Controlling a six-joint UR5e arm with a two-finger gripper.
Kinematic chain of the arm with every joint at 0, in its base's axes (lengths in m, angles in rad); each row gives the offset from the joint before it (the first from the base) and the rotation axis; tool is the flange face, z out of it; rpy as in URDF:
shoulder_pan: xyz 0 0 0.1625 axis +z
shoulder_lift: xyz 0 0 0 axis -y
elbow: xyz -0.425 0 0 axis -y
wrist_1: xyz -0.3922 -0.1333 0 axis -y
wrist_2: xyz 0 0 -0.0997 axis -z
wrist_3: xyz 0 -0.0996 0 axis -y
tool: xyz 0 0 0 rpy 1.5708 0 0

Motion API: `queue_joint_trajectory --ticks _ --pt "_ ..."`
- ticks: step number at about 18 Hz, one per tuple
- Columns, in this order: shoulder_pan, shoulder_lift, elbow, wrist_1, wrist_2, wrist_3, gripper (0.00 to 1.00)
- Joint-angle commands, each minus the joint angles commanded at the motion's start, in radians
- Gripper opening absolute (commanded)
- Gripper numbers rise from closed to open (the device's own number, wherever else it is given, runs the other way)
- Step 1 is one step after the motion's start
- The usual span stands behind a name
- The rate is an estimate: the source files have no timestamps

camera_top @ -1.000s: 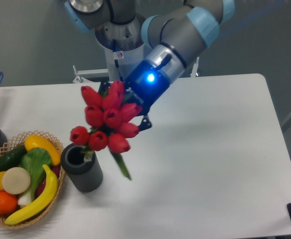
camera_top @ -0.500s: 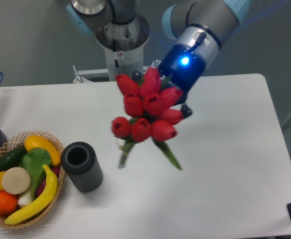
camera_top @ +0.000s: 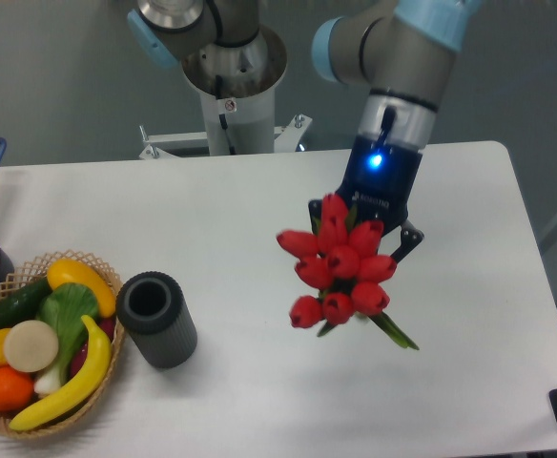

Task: Pick up the flowers from the vase
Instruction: 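Carry the tulips away from the vase over the open table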

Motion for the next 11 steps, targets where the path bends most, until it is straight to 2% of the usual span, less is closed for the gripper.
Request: queue_joint_trajectory --ticks 3,9,11 --pt "-0.012 -0.012 0.018 -0.02 0.107 -0.002 0.03" --pt "-0.104 -0.15 0.086 -0.044 0.344 0.005 0.04" --pt "-0.117 -0.169 0.092 -0.049 0.402 0.006 0.04"
